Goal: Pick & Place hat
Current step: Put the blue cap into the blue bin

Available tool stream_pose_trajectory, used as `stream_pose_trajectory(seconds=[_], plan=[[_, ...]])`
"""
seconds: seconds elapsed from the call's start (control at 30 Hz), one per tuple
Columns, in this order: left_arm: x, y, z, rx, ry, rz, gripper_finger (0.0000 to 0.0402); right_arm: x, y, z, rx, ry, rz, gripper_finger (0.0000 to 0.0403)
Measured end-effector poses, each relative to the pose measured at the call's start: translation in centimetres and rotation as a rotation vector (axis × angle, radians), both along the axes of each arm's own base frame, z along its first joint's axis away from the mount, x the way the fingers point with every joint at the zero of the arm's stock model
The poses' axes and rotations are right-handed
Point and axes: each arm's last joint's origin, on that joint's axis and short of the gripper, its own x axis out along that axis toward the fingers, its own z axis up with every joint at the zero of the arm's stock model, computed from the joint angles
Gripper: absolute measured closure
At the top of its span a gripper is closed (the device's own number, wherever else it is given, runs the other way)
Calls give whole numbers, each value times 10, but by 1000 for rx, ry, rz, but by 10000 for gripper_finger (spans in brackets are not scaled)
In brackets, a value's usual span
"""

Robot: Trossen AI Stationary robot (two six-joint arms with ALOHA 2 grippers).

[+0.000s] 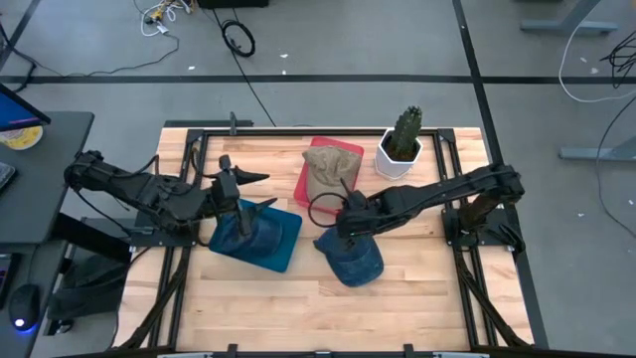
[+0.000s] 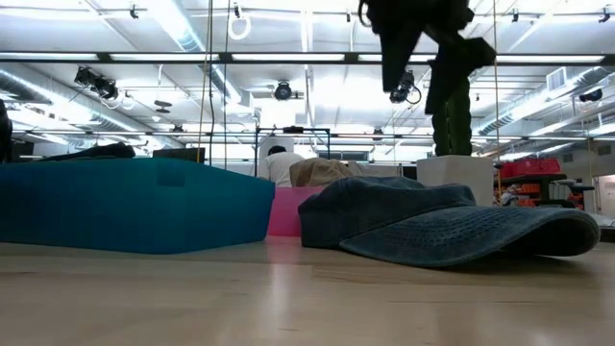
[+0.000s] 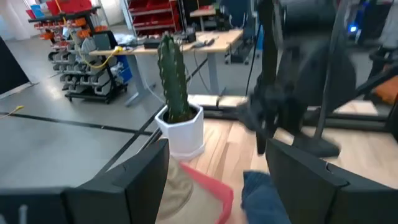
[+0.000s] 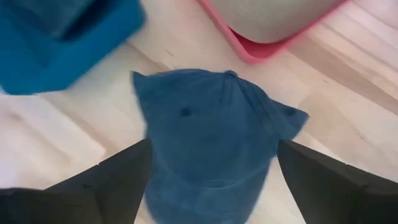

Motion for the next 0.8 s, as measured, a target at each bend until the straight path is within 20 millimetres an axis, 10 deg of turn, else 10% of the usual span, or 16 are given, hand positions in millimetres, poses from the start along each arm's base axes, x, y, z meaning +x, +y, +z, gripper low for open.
stream_pose_trajectory(seconds=[0.4,0.8], plan=[[-1,0,6,-27,-54,-18,133,4,-4,-12,8,45,-1,71],[-1,0,6,-32,-53,-18,133,2,-5,-73,108,15,-27,71]])
